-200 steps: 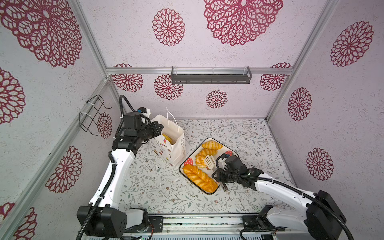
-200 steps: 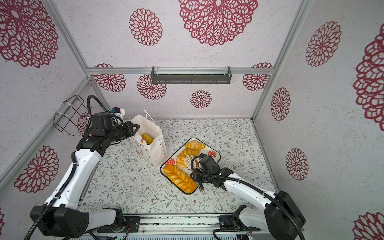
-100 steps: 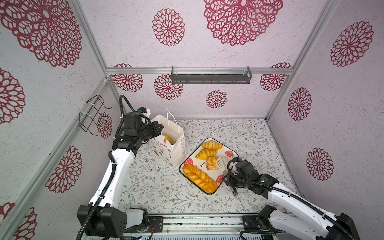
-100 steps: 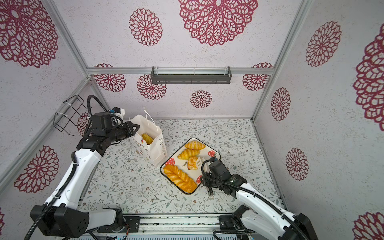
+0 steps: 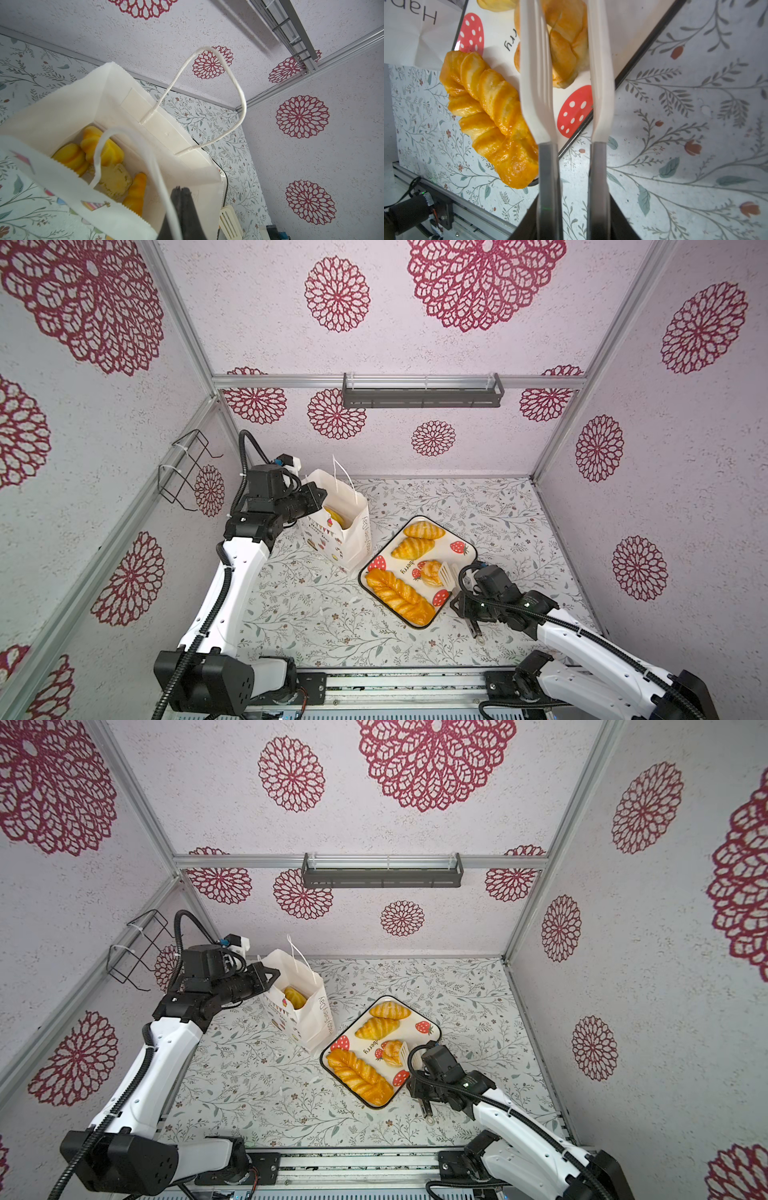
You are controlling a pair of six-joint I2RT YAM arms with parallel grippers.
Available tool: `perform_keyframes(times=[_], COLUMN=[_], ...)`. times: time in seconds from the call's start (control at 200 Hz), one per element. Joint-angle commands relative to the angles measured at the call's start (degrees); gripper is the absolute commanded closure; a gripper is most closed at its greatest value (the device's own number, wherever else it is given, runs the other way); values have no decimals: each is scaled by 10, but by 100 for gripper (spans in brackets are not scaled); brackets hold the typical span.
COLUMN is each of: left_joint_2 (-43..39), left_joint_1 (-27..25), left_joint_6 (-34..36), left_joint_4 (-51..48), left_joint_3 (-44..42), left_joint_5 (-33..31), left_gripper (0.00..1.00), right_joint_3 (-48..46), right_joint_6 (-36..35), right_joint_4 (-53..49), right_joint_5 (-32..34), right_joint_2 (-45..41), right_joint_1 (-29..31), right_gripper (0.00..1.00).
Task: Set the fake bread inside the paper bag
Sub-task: 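Close the right tongs on the round knotted bun beside the loaf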
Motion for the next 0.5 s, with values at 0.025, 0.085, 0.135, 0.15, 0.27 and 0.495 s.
perform_keyframes(times=[0.025, 0.085, 0.135, 0.15, 0.27, 0.495], left_joint_2=[-7, -7, -8, -8, -7, -8], left_joint_1=[3, 3, 3, 3, 3, 3], left_joint_6=[-1, -1, -1, -1, -1, 1], left_joint_4=[12, 12, 13, 13, 13, 14], left_joint_3=[-4, -5, -6, -6, -6, -7], left_joint_5=[3, 1, 1, 1, 1, -2], left_gripper=[100, 100, 100, 100, 100, 100], right_joint_3=[14, 24, 34, 37, 63, 97], right_joint_6=[-3, -8, -13, -15, -29, -50], right_joint_4=[-4, -14, -20, -21, -43, -54], right_joint_5=[18, 22, 20, 20, 22, 17], right_joint_2=[-3, -5, -8, -9, -11, 17], right_joint_1=[-4, -4, -4, -4, -3, -2], right_gripper=[66, 63, 62, 62, 57, 47])
